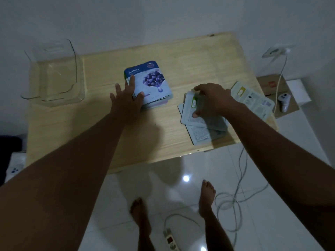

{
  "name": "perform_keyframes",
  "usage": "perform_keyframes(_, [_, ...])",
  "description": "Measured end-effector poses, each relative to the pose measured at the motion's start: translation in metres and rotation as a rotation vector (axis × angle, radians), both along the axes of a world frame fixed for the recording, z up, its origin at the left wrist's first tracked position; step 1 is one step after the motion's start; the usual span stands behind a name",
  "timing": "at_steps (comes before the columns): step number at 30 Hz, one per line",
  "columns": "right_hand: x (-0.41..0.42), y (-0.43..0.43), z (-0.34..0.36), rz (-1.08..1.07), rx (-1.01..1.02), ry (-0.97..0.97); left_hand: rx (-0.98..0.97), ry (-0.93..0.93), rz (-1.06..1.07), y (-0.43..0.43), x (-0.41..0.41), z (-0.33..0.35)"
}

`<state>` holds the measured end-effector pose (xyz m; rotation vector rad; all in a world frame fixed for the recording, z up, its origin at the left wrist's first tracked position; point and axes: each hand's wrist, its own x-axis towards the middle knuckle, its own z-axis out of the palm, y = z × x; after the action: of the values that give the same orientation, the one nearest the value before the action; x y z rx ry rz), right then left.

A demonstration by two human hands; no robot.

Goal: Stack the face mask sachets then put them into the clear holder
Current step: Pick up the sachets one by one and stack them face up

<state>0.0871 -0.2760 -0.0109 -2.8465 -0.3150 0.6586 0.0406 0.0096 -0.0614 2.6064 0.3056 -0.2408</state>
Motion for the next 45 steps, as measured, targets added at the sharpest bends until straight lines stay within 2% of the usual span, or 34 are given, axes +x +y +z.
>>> perform_keyframes(3, [0.004, 0.000, 0.002, -0.070, 0.115, -0.086, -0.002, -0.012, 0.006, 0.000, 0.000, -0.001])
perform_keyframes(11, [0.028, 0.016, 0.024, -0.046, 0.467, -0.219, 0.002, -0.005, 0.020, 0.000, 0.001, -0.001])
perform_keyframes(15, [0.049, 0.048, 0.045, -0.062, 0.461, -0.341, -0.006, 0.011, 0.006, 0.001, 0.001, -0.001])
perform_keyframes(18, [0.060, 0.085, 0.053, -0.120, 0.442, -0.358, 0.013, 0.005, 0.009, 0.002, 0.002, -0.001])
perform_keyframes(23, [0.062, 0.147, 0.030, -0.200, 0.452, -0.267, 0.025, -0.019, 0.019, -0.003, -0.001, 0.000])
perform_keyframes(26, [0.052, 0.171, 0.018, -0.127, 0.488, -0.224, 0.012, -0.041, 0.027, -0.004, -0.002, 0.000])
perform_keyframes(30, [0.043, 0.161, 0.004, 0.031, 0.477, -0.252, 0.005, -0.056, 0.023, -0.004, -0.003, 0.003])
perform_keyframes(32, [0.035, 0.145, -0.008, 0.103, 0.368, -0.296, -0.013, -0.049, 0.025, -0.004, -0.003, 0.003])
perform_keyframes(35, [0.020, 0.135, -0.026, 0.238, 0.208, -0.231, 0.056, -0.028, -0.007, -0.003, -0.003, 0.000])
perform_keyframes(42, [0.014, 0.151, -0.030, 0.202, 0.137, -0.185, -0.009, -0.065, 0.035, -0.007, -0.006, 0.002])
perform_keyframes(45, [0.017, 0.143, -0.023, 0.211, 0.273, -0.119, 0.001, -0.065, 0.026, -0.006, -0.006, -0.001])
